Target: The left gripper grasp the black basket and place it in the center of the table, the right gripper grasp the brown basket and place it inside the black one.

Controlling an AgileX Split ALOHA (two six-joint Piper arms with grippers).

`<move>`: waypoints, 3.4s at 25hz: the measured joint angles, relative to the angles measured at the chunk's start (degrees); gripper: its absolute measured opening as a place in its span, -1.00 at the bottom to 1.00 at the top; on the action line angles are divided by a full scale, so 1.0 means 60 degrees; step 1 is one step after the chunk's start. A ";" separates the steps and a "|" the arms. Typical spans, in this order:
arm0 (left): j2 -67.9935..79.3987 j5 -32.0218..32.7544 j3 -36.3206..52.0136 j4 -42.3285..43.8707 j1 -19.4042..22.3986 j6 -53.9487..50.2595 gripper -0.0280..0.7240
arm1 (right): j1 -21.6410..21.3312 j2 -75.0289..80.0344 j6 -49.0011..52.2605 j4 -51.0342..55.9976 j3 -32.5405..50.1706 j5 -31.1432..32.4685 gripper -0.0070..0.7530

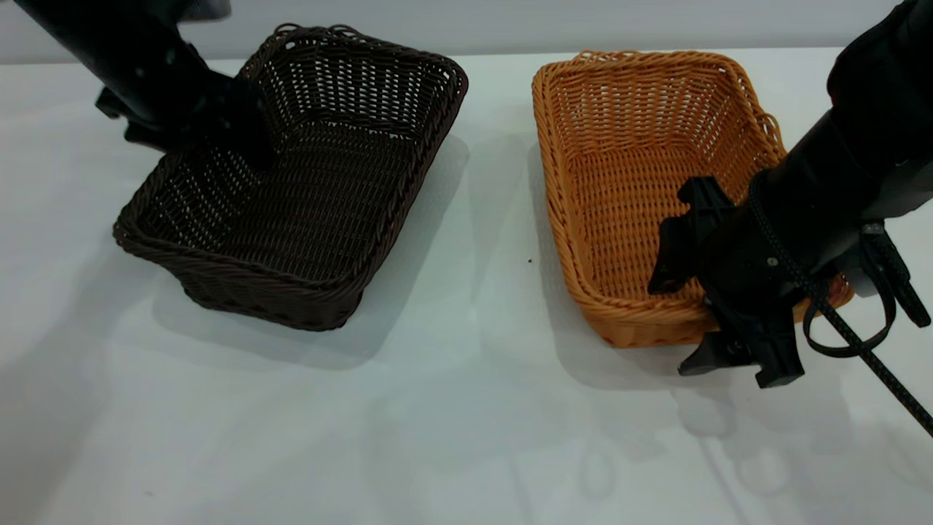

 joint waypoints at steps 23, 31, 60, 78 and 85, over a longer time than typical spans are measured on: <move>-0.0111 -0.0062 -0.0010 0.0156 -0.0280 0.2299 -0.31 | -0.2840 -0.1957 -0.3760 -0.2314 -0.0792 0.0509 -0.69; -0.0111 -0.0337 -0.0010 0.0065 -0.1965 0.6201 -0.32 | -0.4754 -0.2215 -0.2702 -0.6729 -0.2817 0.5049 -0.69; 0.0296 -0.1802 -0.0034 0.0032 -0.3449 0.7114 -0.04 | -0.4753 -0.2215 -0.1397 -0.9715 -0.4406 0.7498 -0.69; -0.3130 0.1937 -0.0007 0.0108 -0.2805 0.6689 0.29 | -0.4753 -0.2215 -0.0981 -1.1128 -0.5547 0.7260 -0.69; -0.6055 0.3177 -0.0007 0.0223 -0.2056 0.6258 0.10 | -0.4505 -0.2215 -0.0806 -1.1492 -0.5976 0.7948 -0.69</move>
